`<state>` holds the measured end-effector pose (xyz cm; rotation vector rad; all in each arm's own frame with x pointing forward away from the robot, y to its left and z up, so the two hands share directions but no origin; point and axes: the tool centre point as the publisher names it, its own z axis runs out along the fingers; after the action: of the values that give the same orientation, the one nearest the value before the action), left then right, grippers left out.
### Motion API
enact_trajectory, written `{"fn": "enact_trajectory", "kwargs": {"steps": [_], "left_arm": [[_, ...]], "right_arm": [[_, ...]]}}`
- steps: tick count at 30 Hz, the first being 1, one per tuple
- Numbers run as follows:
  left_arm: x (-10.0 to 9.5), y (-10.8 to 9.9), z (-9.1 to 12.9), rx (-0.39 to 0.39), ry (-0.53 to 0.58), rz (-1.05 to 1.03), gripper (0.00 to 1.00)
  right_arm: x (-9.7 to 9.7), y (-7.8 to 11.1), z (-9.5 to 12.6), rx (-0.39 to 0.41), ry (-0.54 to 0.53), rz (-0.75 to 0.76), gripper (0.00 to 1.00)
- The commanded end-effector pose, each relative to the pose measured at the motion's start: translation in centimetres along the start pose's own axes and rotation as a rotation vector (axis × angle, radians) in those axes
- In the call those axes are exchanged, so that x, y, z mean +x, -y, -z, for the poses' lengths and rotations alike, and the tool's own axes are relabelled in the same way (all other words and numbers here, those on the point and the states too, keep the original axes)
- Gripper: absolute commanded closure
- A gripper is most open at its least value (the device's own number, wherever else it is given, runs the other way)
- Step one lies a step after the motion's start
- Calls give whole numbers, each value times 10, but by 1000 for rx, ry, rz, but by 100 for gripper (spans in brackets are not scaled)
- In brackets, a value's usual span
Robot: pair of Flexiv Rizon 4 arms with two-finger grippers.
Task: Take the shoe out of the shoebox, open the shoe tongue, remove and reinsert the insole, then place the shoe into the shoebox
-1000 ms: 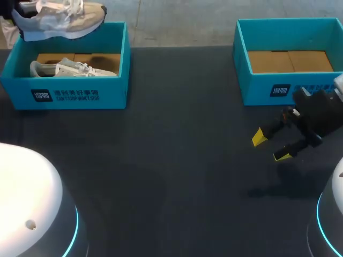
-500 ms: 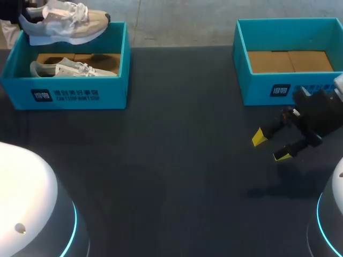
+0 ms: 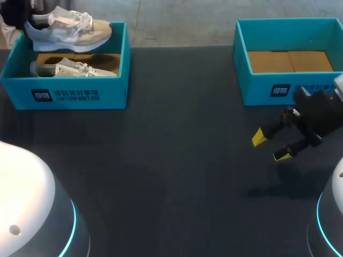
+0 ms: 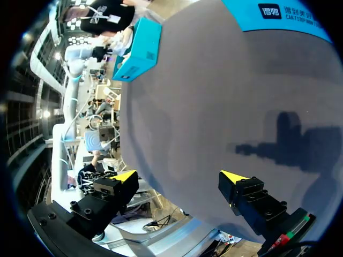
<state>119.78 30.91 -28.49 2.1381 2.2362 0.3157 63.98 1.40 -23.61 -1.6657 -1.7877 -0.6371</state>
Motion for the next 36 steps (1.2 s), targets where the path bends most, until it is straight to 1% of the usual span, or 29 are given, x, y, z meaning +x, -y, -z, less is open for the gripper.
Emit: {"fn": "enact_trajectory", "kwargs": {"steps": [1, 13, 18, 36], "left_arm": [[-2, -6, -7, 15, -8, 2, 100], [-11, -5, -23, 39, -33, 2, 100], [-16, 0, -32, 50, -42, 1, 100], [-23, 4, -50, 77, -58, 10, 100]], "right_arm": [[0, 1, -1, -3, 3, -1, 0], [0, 1, -1, -3, 3, -1, 0], [0, 1, -1, -3, 3, -1, 0], [0, 1, -1, -3, 3, -1, 0]]}}
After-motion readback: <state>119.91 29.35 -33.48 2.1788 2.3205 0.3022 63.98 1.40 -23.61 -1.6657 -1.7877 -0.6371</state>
